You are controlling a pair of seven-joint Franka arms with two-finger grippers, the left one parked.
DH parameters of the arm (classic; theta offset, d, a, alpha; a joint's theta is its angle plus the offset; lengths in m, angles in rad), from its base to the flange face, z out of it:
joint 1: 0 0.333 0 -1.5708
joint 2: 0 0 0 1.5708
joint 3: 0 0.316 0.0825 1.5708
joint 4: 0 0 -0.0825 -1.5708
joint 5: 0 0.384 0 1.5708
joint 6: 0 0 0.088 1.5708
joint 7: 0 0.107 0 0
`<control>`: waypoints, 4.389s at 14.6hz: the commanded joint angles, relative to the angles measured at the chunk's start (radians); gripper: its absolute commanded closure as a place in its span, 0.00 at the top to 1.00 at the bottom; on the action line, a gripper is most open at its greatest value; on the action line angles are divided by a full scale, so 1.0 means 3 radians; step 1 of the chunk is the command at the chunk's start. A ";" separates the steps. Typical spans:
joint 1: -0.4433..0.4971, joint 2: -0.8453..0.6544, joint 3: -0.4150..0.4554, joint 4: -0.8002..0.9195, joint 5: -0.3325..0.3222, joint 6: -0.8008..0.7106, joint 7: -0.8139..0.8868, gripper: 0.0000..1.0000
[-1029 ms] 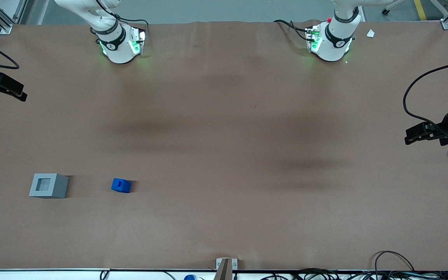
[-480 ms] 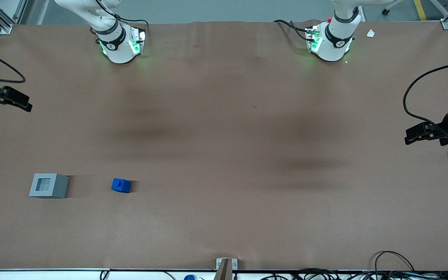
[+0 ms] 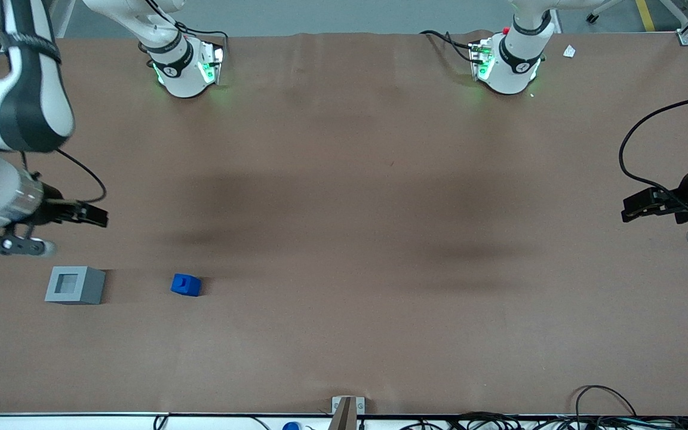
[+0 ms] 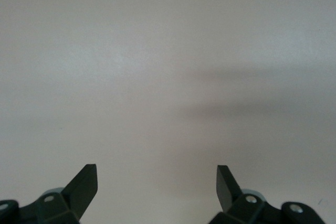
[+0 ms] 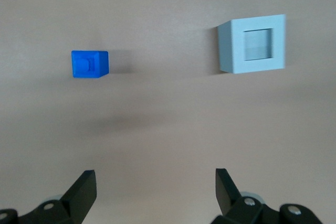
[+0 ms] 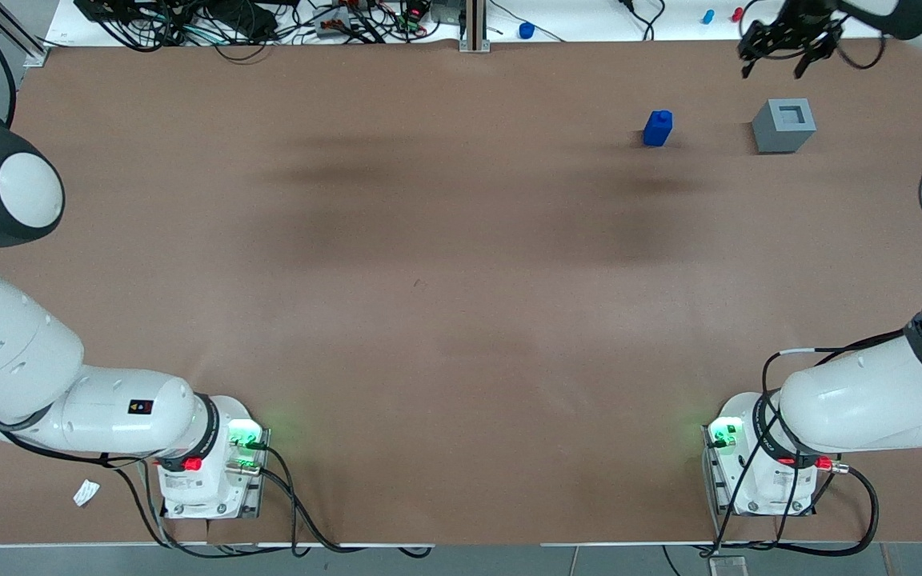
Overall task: Insert blue part into gray base with right arm
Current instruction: 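Lower the open right gripper around the blue block, then close the right gripper on the blue block, then lift the blue block and carry it over the gray base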
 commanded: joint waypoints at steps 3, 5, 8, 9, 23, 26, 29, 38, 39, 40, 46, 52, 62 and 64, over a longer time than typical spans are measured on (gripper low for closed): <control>0.0186 0.0285 0.0001 -0.0009 0.0066 0.0402 0.0353 1.00; 0.0252 0.0443 0.0001 -0.0009 0.0061 0.0653 0.0466 1.00; 0.0324 0.0617 0.0006 -0.0009 0.0066 0.0934 0.0599 1.00; 0.0324 0.0679 0.0006 -0.0009 0.0072 0.1026 0.0614 1.00; 0.0503 0.1236 -0.0009 -0.0009 0.0287 0.1784 0.0886 1.00; 0.0544 0.1247 -0.0009 -0.0014 -0.0015 0.1784 0.0891 1.00; 0.0539 0.1252 -0.0009 -0.0014 -0.0041 0.1784 0.0748 1.00; 0.0467 0.1313 -0.0004 0.0027 -0.0010 0.1809 0.0564 1.00; 0.0452 0.1328 -0.0004 0.0037 0.0000 0.1809 0.0564 0.99; 0.0442 0.1329 -0.0004 0.0042 -0.0005 0.1804 0.0564 0.95; 0.0427 0.1364 -0.0004 0.0139 0.0015 0.1758 0.0584 0.58; 0.0416 0.1369 -0.0004 0.0221 0.0261 0.1661 0.0589 0.03; -0.0298 0.1084 -0.0025 0.0584 0.0169 0.0690 -0.0759 0.00; -0.0452 0.0991 -0.0030 0.0620 0.0143 0.0603 -0.0949 0.01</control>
